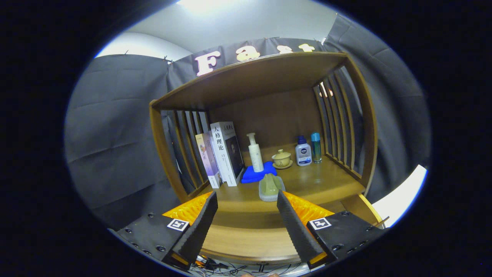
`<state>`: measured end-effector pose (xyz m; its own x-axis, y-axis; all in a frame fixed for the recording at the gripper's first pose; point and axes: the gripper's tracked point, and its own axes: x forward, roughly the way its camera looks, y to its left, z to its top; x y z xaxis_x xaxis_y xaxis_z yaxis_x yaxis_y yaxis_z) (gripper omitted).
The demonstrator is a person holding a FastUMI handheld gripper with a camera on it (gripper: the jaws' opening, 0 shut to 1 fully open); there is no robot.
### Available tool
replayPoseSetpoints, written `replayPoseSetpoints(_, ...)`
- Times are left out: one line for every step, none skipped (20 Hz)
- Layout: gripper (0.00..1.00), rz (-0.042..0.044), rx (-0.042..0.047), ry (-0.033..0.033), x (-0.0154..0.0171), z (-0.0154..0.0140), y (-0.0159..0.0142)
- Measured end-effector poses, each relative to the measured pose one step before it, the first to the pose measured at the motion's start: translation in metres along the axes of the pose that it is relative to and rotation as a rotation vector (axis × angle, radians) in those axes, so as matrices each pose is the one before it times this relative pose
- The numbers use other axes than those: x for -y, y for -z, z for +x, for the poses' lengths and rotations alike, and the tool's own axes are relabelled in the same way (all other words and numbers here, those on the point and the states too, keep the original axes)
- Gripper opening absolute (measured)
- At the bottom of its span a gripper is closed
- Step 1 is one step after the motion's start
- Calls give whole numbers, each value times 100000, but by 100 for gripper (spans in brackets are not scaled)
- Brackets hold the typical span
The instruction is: Pull open the drawer, take out the items inside it, and place them on the countertop above the cabinet.
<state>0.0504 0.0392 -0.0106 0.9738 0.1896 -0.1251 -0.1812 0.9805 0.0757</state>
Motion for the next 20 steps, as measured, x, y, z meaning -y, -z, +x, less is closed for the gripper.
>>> replayPoseSetpoints(98, -2113, -219, 506, -287, -994, 1441)
replayPoseSetpoints(98, -2690, -844, 366, -309, -1044, 1613)
replayPoseSetpoints(98, -3506, 149, 694, -189, -725, 1494)
replayPoseSetpoints(98, -4046, 14, 1024, -114, -736, 1402)
replayPoseSetpoints(98, -3883, 543, 1487, -96, -765, 1249)
replayPoseSetpoints(98, -3108, 462, 1946, 97, -495, 975)
replayPoseSetpoints(98, -1380, 178, 2079, 2, -317, 961)
replayPoseSetpoints(98, 412, 793, 1154, -46, -266, 628)
replayPoseSetpoints(98, 1686, -238, 771, -166, 10, 921)
replayPoseSetpoints(98, 1512, -619, 335, -40, -42, 794)
replayPoseSetpoints(98, 1158, -869, 945, 194, 61, 850)
replayPoseSetpoints(98, 574, -997, 974, 285, 51, 813)
replayPoseSetpoints(98, 534, -1277, 756, 127, 141, 967)
replayPoseSetpoints(98, 633, -1400, -27, 89, 187, 839)
replayPoseSetpoints(98, 529, -1650, -32, 55, 279, 1002)
replayPoseSetpoints(98, 17, -1908, 441, 268, 382, 792)
replayPoseSetpoints(98, -588, -1802, 1207, 428, 451, 695)
replayPoseSetpoints(98, -893, -1560, 1692, 546, 579, 436)
replayPoseSetpoints(97, -816, -2567, 3824, 733, 350, 616)
replayPoseSetpoints(96, -754, -2119, 2248, 487, 256, 356)
